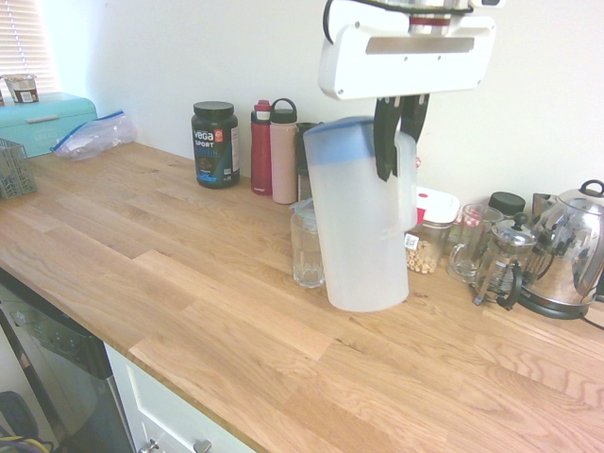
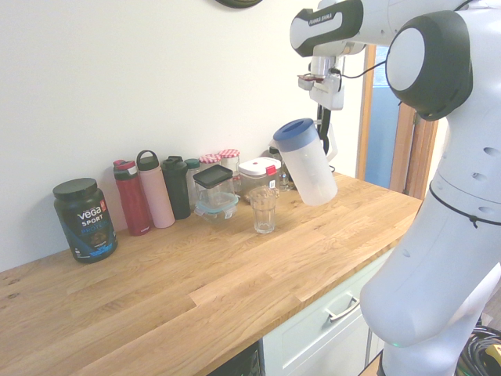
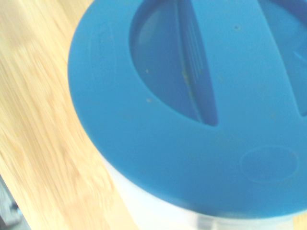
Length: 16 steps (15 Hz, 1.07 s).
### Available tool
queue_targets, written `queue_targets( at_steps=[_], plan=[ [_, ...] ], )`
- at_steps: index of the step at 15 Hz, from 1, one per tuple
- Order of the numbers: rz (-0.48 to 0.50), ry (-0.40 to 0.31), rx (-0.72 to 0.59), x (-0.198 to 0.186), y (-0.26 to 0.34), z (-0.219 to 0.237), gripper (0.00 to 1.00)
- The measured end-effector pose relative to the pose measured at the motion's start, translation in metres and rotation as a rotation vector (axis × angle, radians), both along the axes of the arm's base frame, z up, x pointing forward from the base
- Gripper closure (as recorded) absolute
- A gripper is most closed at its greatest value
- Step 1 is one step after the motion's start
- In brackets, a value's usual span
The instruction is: Pour me some water
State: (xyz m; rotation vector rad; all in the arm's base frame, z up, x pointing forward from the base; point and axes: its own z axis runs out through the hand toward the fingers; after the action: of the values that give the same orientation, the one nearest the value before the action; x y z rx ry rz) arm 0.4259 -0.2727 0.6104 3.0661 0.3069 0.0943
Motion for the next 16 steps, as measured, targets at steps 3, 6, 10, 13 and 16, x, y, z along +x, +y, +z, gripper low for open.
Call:
queue_targets(
  at_steps=[3,6,10,13,16],
  plan=[
    [0.014,0.021,-0.048,0.004,0.0,-0.032,1.0],
    [0.033,0.049,-0.086,0.013,0.021,-0.06,1.0],
    [0.033,0.052,-0.183,0.017,0.043,-0.068,1.0],
    [0.029,0.047,-0.255,0.016,0.053,-0.067,1.0],
    [0.036,0.037,-0.328,0.021,0.072,-0.059,1.0]
  ],
)
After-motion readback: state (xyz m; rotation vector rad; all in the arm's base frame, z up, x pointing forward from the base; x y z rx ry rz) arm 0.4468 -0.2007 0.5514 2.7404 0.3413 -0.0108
